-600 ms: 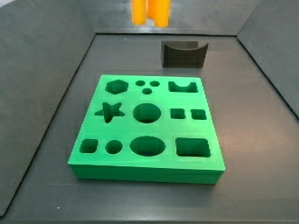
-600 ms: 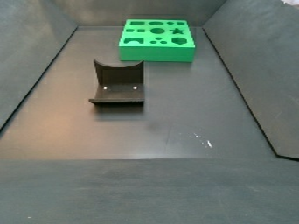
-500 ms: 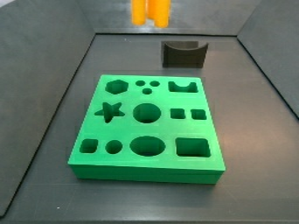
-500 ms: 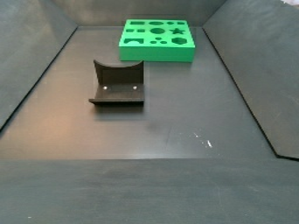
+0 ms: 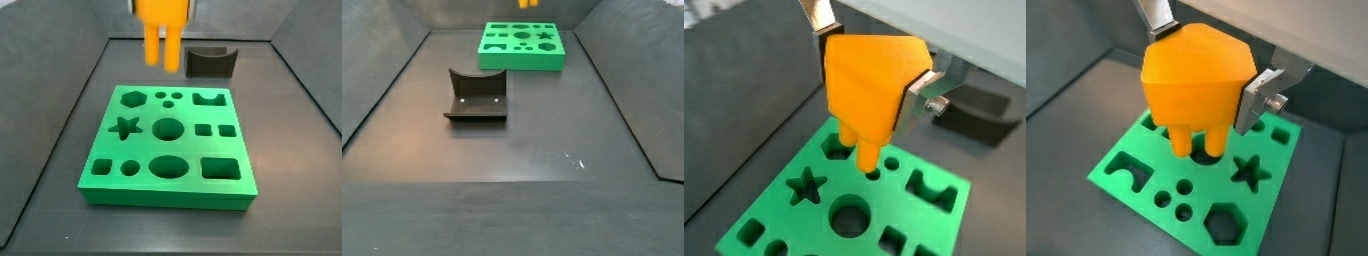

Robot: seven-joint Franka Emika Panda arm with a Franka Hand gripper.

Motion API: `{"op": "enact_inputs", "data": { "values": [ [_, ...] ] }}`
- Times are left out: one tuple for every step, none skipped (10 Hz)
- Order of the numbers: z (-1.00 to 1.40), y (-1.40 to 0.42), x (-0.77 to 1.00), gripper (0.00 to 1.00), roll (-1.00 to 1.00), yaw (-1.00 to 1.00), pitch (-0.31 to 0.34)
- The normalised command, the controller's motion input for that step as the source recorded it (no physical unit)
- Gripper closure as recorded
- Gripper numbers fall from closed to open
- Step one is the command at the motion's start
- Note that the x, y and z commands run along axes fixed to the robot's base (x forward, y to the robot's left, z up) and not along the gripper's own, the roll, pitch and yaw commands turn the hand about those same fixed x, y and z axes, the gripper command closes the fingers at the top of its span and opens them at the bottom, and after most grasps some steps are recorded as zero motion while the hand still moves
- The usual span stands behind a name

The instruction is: Insert the 3 prong object.

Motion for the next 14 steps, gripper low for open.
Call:
{"op": "enact_inputs", "data": {
  "values": [
    [-0.74,0.16,0.15,1.0,0.02,-0.89,0.037],
    [-0.47,0.27,0.28,1.0,0.0,-0.77,0.007],
    [-0.54,0.41,0.24,1.0,0.0,-0.64,0.03],
    [-0.65,0.39,0.29,1.0,0.0,-0.65,0.03],
    [-0.65,0.16,0.19,1.0,0.0,-0.91,0.001],
    [-0.47,0.17,0.0,1.0,0.0,-0.88,0.0],
    [-0.26,0.3,0.0,1.0,-0.01,-0.7,0.0],
    [-0.19,0.39,-0.14,1.0,-0.03,-0.5,0.054],
    [-0.12,0.35,-0.2,1.0,0.0,-0.55,0.046],
    [-0.11,0.13,-0.26,1.0,0.0,-0.31,0.0],
    [-0.2,-0.04,-0.09,1.0,0.0,-0.09,-0.043],
    [-0.18,-0.22,-0.08,1.0,-0.09,0.0,-0.029],
    [-0.19,-0.17,0.07,1.0,-0.12,0.01,0.0],
    [-0.29,-0.1,0.07,1.0,-0.13,0.04,0.0]
  ]
}}
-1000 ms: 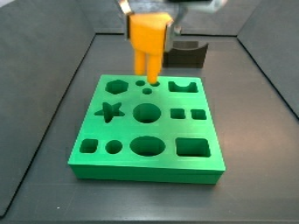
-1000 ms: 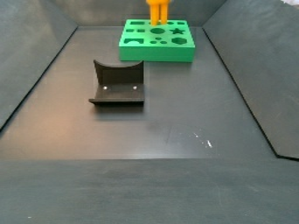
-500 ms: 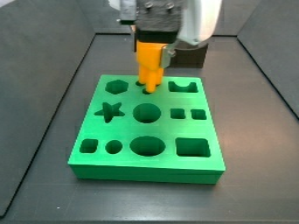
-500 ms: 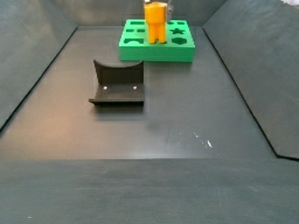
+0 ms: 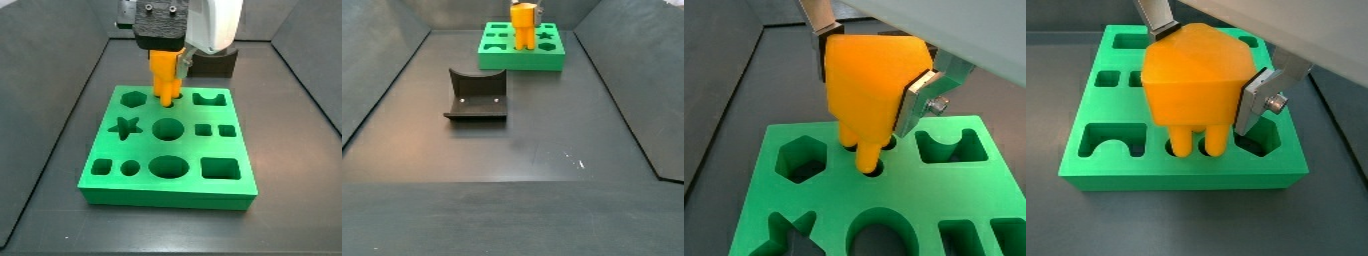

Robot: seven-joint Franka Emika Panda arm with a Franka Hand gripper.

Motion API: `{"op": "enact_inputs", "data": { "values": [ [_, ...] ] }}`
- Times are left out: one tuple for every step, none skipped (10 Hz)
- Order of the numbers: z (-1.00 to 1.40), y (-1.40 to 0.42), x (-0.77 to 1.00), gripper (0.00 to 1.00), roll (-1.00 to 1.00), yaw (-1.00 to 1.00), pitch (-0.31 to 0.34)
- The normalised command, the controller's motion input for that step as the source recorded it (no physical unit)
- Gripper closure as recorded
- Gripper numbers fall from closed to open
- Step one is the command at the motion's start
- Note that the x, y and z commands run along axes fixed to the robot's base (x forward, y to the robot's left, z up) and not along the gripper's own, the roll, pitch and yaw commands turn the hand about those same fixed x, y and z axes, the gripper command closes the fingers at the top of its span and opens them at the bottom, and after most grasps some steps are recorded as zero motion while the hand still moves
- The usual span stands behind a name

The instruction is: Insert the 3 prong object.

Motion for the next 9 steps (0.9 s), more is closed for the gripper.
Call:
{"op": "enact_inputs", "data": {
  "values": [
    [-0.3,-0.03,0.0,1.0,-0.21,0.06,-0.06],
    [-0.39,0.0,-0.03,1.0,-0.29,0.07,-0.15],
    [-0.42,0.0,0.0,1.0,-0.27,0.0,-0.194],
    [-0.41,0.02,0.0,1.0,-0.17,0.0,-0.171],
    [-0.35,0.0,-0.1,1.0,0.0,0.0,-0.124],
    [-0.52,-0.03,-0.13,1.0,0.1,-0.02,-0.173],
    [-0.47,-0.08,-0.14,1.0,0.22,0.0,-0.17],
    [-0.39,-0.11,-0.06,1.0,0.34,0.0,-0.123],
    [-0.4,-0.09,-0.01,1.0,0.3,0.0,-0.187]
  ]
}}
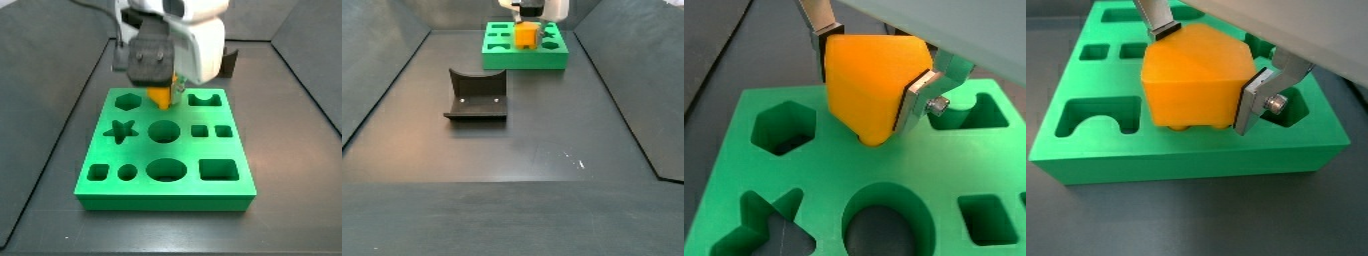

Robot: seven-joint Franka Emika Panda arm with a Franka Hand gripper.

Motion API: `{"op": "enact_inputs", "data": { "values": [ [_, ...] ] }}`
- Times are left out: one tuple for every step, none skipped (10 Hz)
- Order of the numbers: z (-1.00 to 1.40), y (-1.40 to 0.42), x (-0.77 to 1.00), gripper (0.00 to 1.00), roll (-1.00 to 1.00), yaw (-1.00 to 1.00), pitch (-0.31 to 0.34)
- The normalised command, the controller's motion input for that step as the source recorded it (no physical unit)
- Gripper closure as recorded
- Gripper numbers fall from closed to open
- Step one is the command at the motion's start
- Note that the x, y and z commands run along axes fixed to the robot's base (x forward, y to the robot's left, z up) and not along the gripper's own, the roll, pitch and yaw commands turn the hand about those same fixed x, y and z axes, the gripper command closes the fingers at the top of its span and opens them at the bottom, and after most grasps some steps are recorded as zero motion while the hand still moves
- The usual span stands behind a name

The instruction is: Insert the 3 prong object.

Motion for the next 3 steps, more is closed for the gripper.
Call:
{"op": "enact_inputs", "data": {
  "values": [
    [-0.23,0.0,-0.09,1.0,0.02,0.0,-0.283],
    [-0.09,0.04,0.0,1.0,-0.07,0.0,-0.119],
    [0.0,0.0,0.0,1.0,0.0,0.0,0.0]
  ]
}}
